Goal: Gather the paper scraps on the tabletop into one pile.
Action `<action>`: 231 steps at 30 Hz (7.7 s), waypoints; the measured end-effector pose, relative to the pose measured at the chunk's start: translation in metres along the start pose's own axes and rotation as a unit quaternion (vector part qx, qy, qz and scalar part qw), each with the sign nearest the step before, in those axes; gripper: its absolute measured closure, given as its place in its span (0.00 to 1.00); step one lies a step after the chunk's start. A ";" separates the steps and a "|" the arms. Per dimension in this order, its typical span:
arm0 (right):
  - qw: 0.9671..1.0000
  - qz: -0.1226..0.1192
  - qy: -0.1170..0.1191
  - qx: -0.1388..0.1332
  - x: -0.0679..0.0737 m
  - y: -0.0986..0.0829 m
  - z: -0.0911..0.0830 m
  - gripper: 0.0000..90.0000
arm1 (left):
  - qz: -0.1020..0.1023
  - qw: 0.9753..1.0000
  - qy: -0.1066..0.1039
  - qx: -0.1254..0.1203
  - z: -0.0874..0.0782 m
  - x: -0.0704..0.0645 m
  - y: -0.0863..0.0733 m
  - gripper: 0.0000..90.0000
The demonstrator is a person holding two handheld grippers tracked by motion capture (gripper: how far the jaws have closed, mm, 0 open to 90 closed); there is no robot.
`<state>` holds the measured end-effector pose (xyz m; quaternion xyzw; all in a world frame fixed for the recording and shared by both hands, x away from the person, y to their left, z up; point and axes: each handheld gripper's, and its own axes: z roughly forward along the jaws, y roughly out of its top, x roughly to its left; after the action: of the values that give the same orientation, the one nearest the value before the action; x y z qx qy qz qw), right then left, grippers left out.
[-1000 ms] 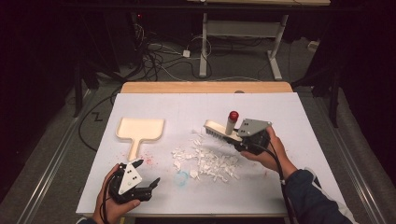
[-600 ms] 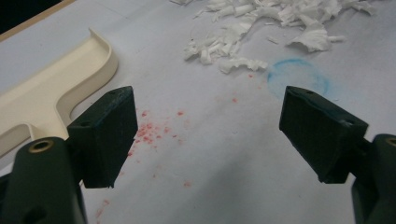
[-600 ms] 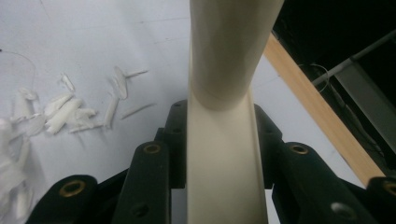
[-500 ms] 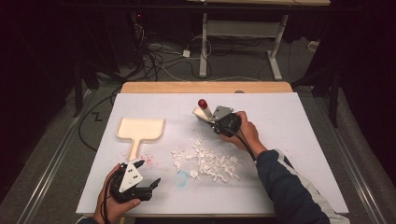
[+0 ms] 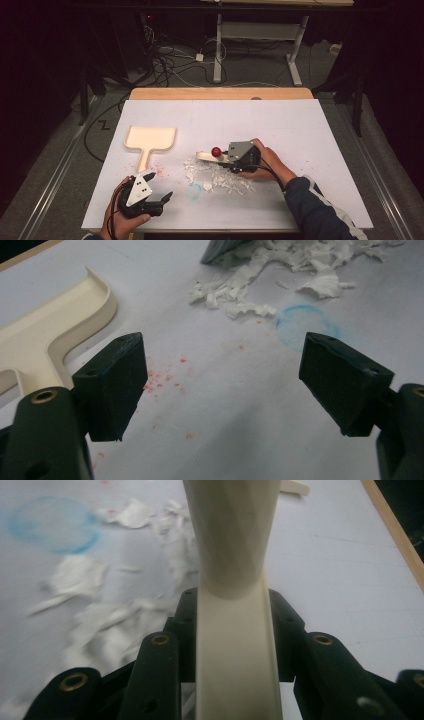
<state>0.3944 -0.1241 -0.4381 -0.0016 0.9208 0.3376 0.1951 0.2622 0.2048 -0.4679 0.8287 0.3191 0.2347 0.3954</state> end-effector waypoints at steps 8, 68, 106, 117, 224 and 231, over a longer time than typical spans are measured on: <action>0.997 0.046 -0.052 -0.043 0.002 -0.008 -0.043 0.76 | 0.009 1.000 0.004 0.006 0.002 -0.002 0.001 0.21; 0.961 0.244 -0.126 0.026 0.045 -0.076 -0.143 0.75 | 0.014 0.999 0.024 0.014 0.000 0.002 0.001 0.20; 0.951 0.272 -0.140 -0.052 0.051 -0.028 -0.115 0.75 | 0.006 1.000 0.024 0.015 -0.001 0.002 0.001 0.20; 0.937 0.275 -0.214 0.024 0.051 -0.035 -0.062 0.75 | 0.005 1.000 0.019 0.015 0.001 0.003 0.002 0.20; 0.982 0.164 -0.035 -0.092 0.052 -0.006 -0.047 0.76 | 0.022 0.999 0.014 0.022 0.003 0.003 0.001 0.21; 0.975 0.178 -0.048 -0.121 0.046 -0.003 -0.070 0.76 | 0.016 1.000 0.014 0.023 0.002 0.003 0.001 0.21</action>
<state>0.3273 -0.1640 -0.4077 0.1547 0.8482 0.4757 0.1740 0.2655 0.2054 -0.4683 0.8393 0.3168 0.2450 0.3676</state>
